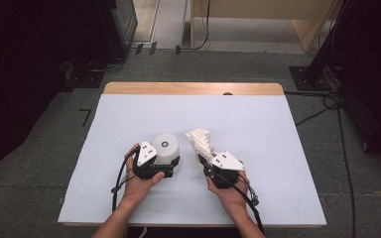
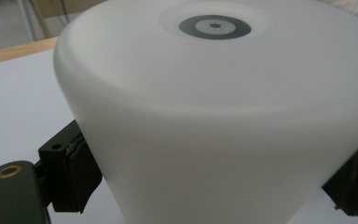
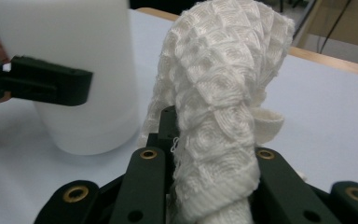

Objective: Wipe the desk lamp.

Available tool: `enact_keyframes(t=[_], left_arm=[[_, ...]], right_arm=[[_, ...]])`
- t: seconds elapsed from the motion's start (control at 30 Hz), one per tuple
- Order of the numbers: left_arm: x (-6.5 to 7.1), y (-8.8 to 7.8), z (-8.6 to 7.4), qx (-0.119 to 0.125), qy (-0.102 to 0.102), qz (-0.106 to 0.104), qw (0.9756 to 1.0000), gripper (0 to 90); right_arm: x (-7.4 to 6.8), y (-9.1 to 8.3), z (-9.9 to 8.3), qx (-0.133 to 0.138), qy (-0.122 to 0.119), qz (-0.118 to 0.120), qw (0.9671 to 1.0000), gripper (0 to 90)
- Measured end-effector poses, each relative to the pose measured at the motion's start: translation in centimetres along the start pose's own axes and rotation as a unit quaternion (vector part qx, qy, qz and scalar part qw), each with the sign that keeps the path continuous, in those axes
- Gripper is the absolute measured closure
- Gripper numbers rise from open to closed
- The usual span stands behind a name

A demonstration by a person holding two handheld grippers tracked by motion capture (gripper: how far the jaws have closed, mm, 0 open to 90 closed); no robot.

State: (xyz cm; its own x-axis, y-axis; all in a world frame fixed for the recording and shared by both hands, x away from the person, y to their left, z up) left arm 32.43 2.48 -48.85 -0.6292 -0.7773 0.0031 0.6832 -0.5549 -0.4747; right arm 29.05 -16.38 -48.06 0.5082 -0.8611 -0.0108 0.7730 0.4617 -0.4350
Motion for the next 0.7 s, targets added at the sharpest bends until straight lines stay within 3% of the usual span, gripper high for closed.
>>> enact_keyframes(t=[0.1, 0.37, 0.53, 0.7], left_arm=[[-0.3, 0.3, -0.3, -0.006, -0.002, 0.010, 0.9999, 8.8], [-0.1, 0.6, -0.7, -0.016, 0.018, 0.021, 0.9995, 8.7], [-0.2, 0.5, -0.8, -0.021, 0.005, 0.026, 0.9994, 8.2], [0.4, 0.2, -0.7, -0.012, -0.021, 0.061, 0.9978, 7.4]], right_arm=[[1.1, -0.5, 0.2, 0.008, 0.014, -0.009, 0.9998, 75.8], [2.5, -1.0, 0.4, 0.014, 0.047, -0.010, 0.9987, 75.7], [2.7, -1.0, 0.5, 0.015, 0.057, -0.005, 0.9982, 75.7], [2.9, -1.1, 0.4, 0.016, 0.066, -0.002, 0.9977, 75.4]])
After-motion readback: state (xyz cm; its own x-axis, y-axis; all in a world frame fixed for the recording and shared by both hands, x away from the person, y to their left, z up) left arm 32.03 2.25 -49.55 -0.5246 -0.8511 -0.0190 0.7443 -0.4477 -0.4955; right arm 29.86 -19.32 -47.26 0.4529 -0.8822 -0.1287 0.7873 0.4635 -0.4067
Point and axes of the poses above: each handheld gripper's, and its own axes: y roughly forward along the jaws, z roughly out of its top, x roughly to its right, the point moved 6 cm from there along y, roughly forward along the jaws, and after that the axes turned 2 degrees about -x, right-handed, at the moved point
